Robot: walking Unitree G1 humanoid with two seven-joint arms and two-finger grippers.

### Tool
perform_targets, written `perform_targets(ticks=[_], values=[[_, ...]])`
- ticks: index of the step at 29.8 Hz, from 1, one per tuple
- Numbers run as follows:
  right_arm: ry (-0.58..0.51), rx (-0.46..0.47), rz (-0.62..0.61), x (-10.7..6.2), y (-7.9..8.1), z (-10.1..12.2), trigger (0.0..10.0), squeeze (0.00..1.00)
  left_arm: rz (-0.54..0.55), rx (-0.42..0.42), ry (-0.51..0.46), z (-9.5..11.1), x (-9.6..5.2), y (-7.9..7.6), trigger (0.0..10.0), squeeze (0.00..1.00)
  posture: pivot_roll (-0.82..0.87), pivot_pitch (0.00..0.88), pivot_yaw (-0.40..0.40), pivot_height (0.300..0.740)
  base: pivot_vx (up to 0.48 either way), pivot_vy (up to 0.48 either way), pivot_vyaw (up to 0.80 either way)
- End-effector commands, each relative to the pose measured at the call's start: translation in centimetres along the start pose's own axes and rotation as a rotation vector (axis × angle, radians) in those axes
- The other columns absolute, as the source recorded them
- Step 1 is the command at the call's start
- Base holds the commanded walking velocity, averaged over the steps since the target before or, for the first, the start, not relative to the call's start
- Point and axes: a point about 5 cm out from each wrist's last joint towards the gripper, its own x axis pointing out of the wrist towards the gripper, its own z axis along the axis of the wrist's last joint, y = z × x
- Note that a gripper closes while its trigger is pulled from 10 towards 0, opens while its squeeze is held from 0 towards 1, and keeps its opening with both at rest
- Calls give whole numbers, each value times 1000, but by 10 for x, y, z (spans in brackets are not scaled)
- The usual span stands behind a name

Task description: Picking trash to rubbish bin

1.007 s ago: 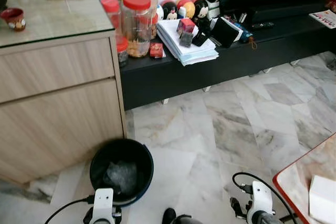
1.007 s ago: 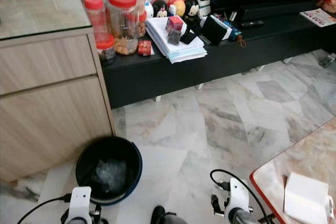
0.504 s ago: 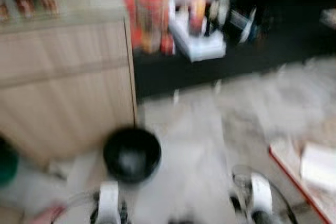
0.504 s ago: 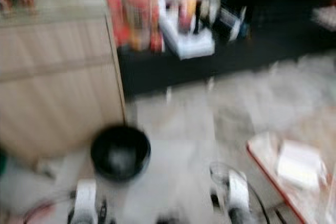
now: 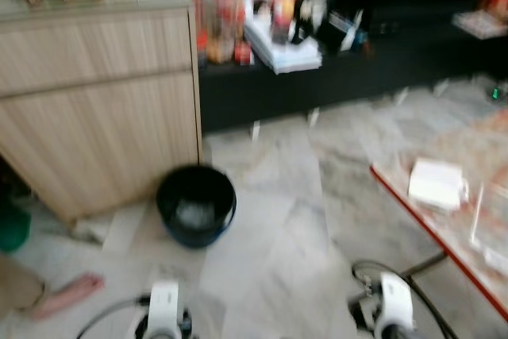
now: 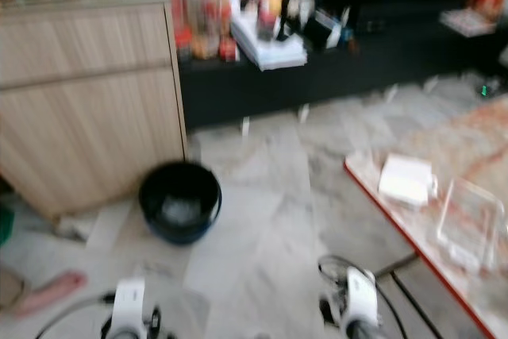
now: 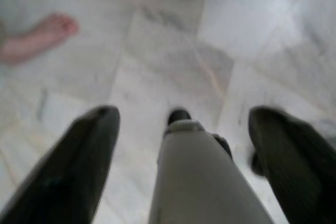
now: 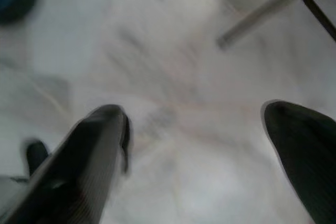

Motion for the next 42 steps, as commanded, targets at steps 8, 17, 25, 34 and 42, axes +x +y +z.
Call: perform_targets(ticks=[8,17,25,34,42], values=[[11,-15,0,0,-1,-3,10000,0,11,51,114,-27,-7,1,10000,0,55,157,-182,740,-68,0,0],[-31,-45,7,0,-1,6,10000,0,30,58,6,-5,-2,2,10000,0,55,131,-175,740,0,0,0],[-289,-30,73,-1,3,71,10000,0,96,177,-353,56,2,5,10000,0,56,109,-160,740,0,0,0],[-658,-91,354,-19,74,173,10000,0,132,147,-758,145,-12,-2,10000,0,78,129,-166,740,0,0,0],[-883,-127,483,-48,131,225,10000,0,72,103,-1020,218,-37,-26,10000,0,77,144,-163,740,0,0,0]])
